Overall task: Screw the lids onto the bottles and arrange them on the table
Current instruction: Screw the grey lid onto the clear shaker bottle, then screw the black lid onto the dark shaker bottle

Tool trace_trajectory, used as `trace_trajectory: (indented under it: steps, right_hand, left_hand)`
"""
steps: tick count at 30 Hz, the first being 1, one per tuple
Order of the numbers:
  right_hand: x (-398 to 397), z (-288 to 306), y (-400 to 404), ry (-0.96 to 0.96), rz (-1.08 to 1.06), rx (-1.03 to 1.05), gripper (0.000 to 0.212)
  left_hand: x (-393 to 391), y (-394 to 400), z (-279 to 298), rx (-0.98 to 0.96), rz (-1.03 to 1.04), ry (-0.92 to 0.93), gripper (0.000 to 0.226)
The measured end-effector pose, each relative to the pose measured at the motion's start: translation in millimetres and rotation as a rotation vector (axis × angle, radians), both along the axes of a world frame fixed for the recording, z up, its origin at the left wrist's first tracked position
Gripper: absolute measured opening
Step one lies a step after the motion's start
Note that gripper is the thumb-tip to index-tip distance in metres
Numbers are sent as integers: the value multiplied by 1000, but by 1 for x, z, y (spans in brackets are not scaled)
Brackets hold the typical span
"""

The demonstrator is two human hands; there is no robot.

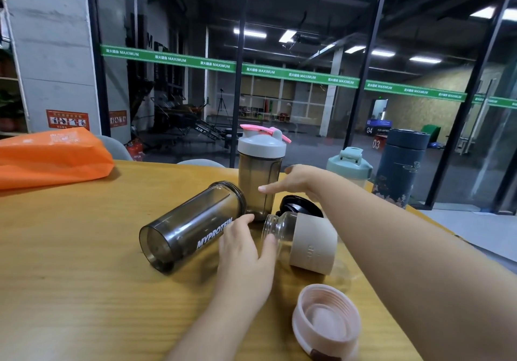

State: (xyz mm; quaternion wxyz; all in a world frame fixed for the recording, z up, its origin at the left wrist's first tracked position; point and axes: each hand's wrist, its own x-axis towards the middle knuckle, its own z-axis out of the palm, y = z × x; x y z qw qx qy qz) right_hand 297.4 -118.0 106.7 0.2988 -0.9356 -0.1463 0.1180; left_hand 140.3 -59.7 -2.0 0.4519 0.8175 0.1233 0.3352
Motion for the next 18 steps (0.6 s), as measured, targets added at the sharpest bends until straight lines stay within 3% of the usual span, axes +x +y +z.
trace_trajectory:
  steps: [4, 12, 18]
  right_hand:
    - [5, -4, -20, -85, -11, -198, 106]
    - [1, -12, -25, 18, 59, -342, 104]
    - [-9, -11, -29, 61, 26, -309, 65]
  left_hand:
    - [1, 0, -1, -16, 22, -63, 51]
    - [0, 0, -1, -11, 11, -80, 51]
    - [1, 0, -2, -16, 10, -83, 52]
